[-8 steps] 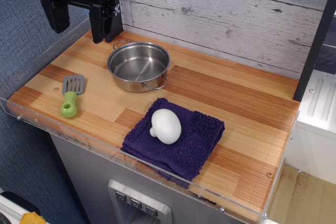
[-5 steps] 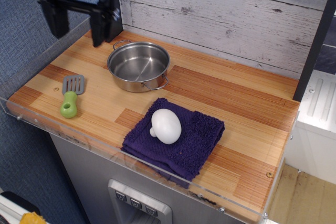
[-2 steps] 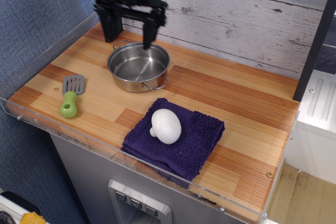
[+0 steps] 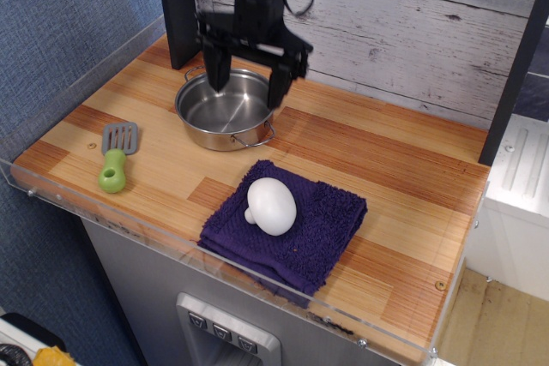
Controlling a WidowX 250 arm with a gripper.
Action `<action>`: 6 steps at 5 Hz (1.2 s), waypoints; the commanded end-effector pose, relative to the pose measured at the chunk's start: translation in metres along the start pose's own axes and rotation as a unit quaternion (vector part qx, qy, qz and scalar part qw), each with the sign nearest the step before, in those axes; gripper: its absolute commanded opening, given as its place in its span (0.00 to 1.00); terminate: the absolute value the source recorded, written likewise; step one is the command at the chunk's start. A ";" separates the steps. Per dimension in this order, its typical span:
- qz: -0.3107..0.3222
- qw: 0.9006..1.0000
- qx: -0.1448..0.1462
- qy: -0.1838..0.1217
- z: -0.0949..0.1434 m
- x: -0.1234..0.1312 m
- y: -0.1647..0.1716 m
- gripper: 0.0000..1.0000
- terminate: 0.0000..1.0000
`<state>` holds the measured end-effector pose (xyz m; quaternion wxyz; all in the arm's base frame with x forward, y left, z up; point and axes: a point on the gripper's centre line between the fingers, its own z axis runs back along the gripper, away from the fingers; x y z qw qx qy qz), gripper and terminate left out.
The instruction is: Move the pot right above purple cloth to the right.
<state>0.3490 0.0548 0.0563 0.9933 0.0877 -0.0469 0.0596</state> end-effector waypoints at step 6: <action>0.065 0.996 -0.063 0.013 -0.037 -0.011 0.016 1.00 0.00</action>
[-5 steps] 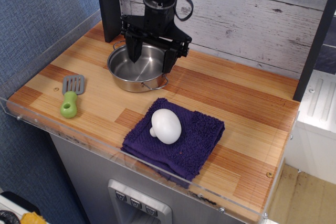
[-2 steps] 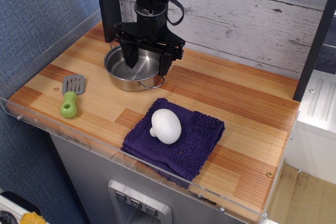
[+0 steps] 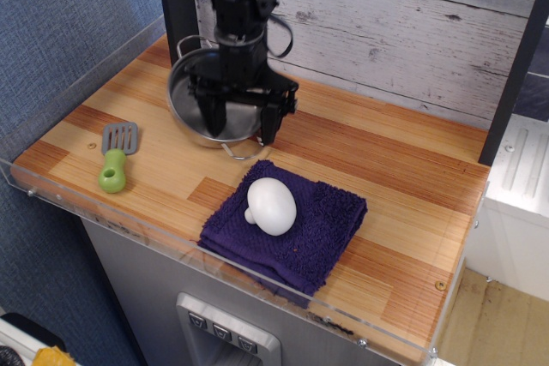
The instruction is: Move the pot right above purple cloth to the right.
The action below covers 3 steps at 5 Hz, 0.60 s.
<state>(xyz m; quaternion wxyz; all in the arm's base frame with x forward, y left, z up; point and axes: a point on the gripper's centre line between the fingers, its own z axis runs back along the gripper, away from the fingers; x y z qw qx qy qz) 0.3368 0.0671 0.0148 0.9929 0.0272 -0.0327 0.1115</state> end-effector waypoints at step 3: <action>0.010 0.999 -0.029 -0.024 0.044 -0.003 0.009 0.00 0.00</action>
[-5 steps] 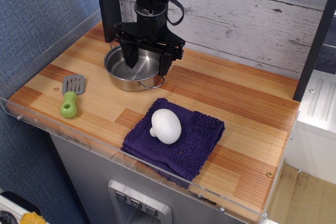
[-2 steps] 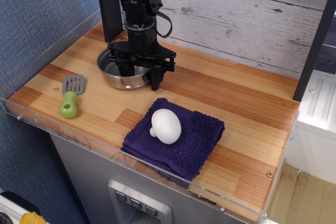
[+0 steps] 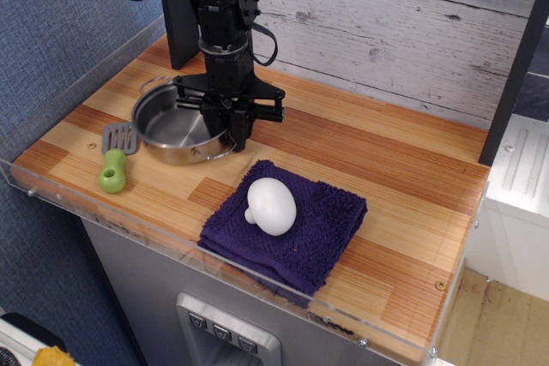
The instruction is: Move the pot right above purple cloth to the right.
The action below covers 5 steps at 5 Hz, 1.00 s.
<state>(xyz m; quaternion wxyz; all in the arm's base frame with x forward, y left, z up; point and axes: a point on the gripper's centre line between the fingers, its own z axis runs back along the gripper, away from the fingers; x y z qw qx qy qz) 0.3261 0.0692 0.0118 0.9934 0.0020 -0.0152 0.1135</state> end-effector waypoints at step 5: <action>-0.098 0.991 -0.043 -0.075 0.127 -0.006 -0.064 0.00 0.00</action>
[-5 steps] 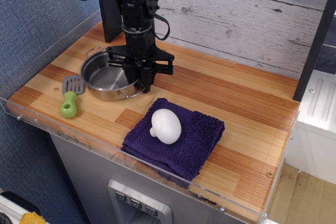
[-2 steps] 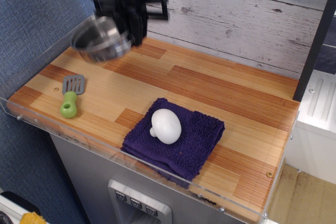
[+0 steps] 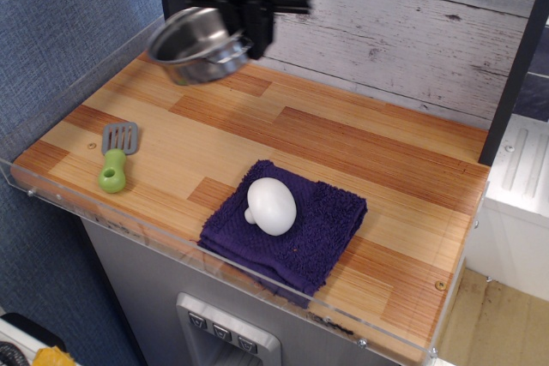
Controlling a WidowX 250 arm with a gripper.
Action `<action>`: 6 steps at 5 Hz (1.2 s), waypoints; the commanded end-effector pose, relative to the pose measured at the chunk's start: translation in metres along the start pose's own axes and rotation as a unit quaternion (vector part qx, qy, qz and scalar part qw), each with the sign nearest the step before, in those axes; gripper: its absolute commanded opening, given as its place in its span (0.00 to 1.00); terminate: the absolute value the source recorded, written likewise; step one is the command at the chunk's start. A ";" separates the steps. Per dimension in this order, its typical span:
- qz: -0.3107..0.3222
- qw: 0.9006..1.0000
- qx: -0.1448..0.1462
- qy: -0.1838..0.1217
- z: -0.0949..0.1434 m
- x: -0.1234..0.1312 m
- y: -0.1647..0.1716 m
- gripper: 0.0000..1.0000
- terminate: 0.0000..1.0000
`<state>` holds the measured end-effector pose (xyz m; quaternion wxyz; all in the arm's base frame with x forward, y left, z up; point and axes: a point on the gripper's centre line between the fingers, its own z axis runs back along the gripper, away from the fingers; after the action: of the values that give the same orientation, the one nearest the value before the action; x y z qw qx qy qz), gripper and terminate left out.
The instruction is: Move the pot right above purple cloth to the right.
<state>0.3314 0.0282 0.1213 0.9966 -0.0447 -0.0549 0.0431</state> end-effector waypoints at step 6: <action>-0.148 0.988 0.038 -0.021 -0.071 0.005 -0.144 0.00 0.00</action>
<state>0.3532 -0.1139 0.0461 0.9940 0.0110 -0.0518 -0.0956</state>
